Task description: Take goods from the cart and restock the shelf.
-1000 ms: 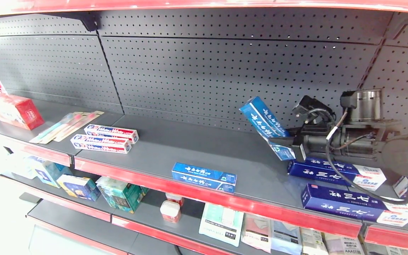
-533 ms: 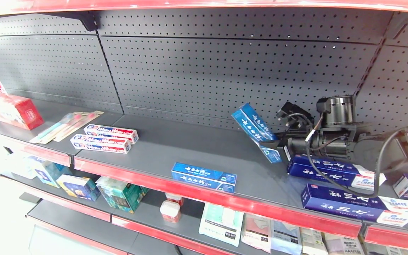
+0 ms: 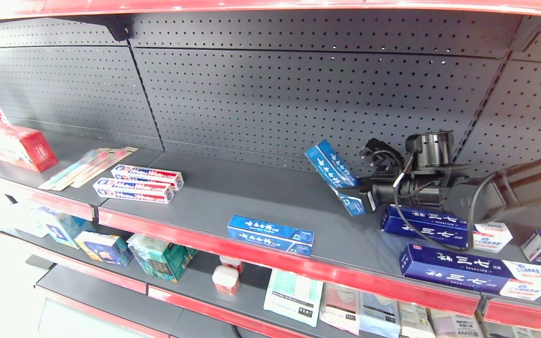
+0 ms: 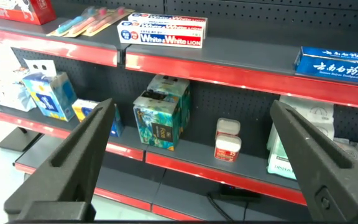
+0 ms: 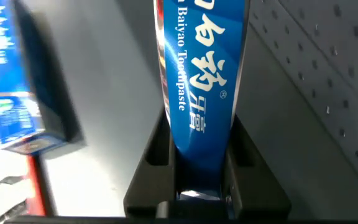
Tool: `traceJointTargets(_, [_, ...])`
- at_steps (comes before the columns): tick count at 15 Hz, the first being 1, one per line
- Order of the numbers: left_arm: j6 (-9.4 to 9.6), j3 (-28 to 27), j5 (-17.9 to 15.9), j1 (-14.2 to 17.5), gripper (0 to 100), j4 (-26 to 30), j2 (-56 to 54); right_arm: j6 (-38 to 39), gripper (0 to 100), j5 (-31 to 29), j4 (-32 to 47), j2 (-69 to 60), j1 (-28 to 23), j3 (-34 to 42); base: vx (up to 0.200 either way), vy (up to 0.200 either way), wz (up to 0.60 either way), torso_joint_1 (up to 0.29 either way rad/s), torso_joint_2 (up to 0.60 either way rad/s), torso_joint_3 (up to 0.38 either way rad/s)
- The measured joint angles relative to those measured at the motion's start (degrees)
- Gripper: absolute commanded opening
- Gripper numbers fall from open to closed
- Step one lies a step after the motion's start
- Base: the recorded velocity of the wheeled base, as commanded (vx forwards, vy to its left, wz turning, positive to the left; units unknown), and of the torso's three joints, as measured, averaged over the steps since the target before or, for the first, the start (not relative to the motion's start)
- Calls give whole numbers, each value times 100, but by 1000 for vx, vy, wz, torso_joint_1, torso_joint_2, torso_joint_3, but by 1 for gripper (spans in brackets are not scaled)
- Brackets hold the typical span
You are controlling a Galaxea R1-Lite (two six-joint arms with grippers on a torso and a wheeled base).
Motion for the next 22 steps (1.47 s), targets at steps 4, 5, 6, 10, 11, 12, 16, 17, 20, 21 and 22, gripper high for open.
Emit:
traceJointTargets(4, [0, 0, 0, 0, 100, 0, 0, 184, 0, -10, 5, 250, -117, -217, 0, 0, 0, 0, 0, 0])
traceJointTargets(5, [2, 0, 1, 0, 100, 0, 0, 189, 0, -22, 20, 317, -146, -267, 0, 0, 0, 0, 0, 0])
traceJointTargets(6, [0, 0, -5, 0, 100, 2, 0, 193, 0, -22, 27, 380, -135, -323, 0, 0, 0, 0, 0, 0])
traceJointTargets(10, [0, 0, 0, 0, 100, 0, 0, 156, 0, 9, 62, 636, -37, -546, 0, 0, 0, 0, 0, 0])
traceJointTargets(11, [0, 0, 0, 0, 100, 0, 0, 156, 0, 55, 68, 680, 2, -571, 0, 0, 0, 0, 0, 0])
traceJointTargets(12, [0, 0, 1, 0, 100, 0, 0, 140, 0, 112, 77, 713, 24, -581, 0, 0, 0, 0, 0, 0])
traceJointTargets(16, [0, 0, 1, 0, 100, 0, 0, -180, 0, 165, 84, 809, 101, -603, 0, 0, 0, 0, 0, 0])
traceJointTargets(17, [0, 0, 0, 0, 100, 0, 0, -286, 0, 160, 96, 827, 116, -606, 0, 0, 0, 0, 0, 0])
traceJointTargets(20, [0, 0, 0, 0, 100, 0, 0, -870, 0, 101, 354, 837, 132, -621, 0, 0, 0, 0, 0, 0])
traceJointTargets(21, [0, 0, -2, 0, 100, 0, 0, -990, 0, 80, 369, 844, 137, -621, 0, 0, 0, 0, 0, 0])
traceJointTargets(22, [0, 0, 0, 0, 100, 0, 0, -1029, 0, 68, 374, 851, 137, -628, 0, 0, 0, 0, 0, 0])
